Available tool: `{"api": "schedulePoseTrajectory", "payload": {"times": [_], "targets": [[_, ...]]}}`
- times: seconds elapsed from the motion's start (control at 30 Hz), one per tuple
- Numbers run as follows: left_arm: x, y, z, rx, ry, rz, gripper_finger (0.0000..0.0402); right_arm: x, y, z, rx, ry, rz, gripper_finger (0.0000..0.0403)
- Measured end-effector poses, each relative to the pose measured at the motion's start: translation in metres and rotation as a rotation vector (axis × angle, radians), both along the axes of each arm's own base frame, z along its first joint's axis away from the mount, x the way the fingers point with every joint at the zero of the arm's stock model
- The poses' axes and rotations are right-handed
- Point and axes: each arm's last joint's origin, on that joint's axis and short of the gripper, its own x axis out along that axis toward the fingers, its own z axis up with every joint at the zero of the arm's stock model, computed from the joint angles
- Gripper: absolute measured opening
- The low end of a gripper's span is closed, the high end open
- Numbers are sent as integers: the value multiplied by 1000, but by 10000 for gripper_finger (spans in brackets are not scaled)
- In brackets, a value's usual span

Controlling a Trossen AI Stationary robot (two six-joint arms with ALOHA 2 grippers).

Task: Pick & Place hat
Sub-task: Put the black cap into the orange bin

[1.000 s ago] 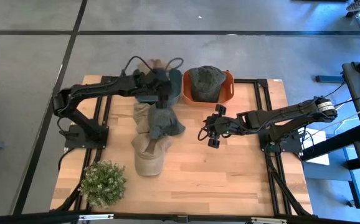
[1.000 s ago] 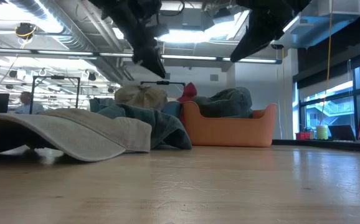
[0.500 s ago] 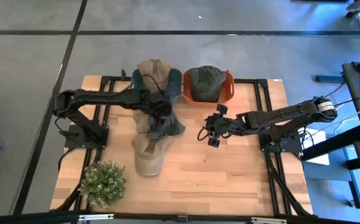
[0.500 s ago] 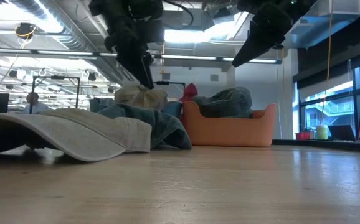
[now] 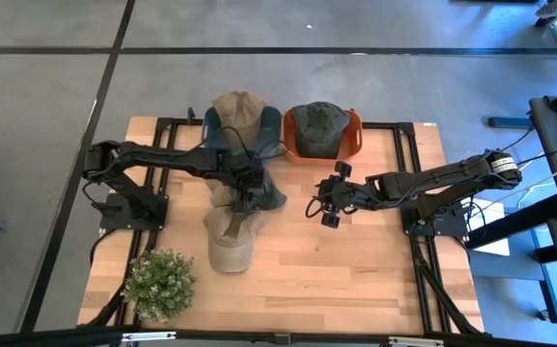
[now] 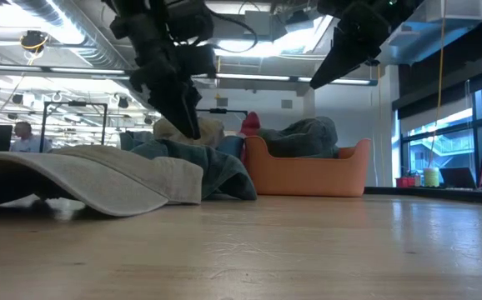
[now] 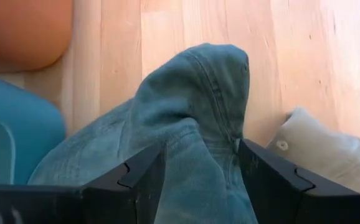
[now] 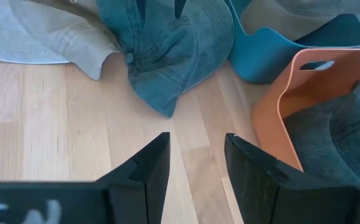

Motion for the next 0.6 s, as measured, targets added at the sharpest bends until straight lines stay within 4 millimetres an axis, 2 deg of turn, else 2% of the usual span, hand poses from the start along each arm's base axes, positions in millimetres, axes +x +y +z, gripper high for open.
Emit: {"api": "schedulePoseTrajectory", "payload": {"times": [0.3,0.6], "targets": [[-8,-1,-20,-5,19,8,194,1,0,1,2,-13,2,154],[-9,-1,-23,-20,25,33,194,2,0,1,2,-20,2,154]]}}
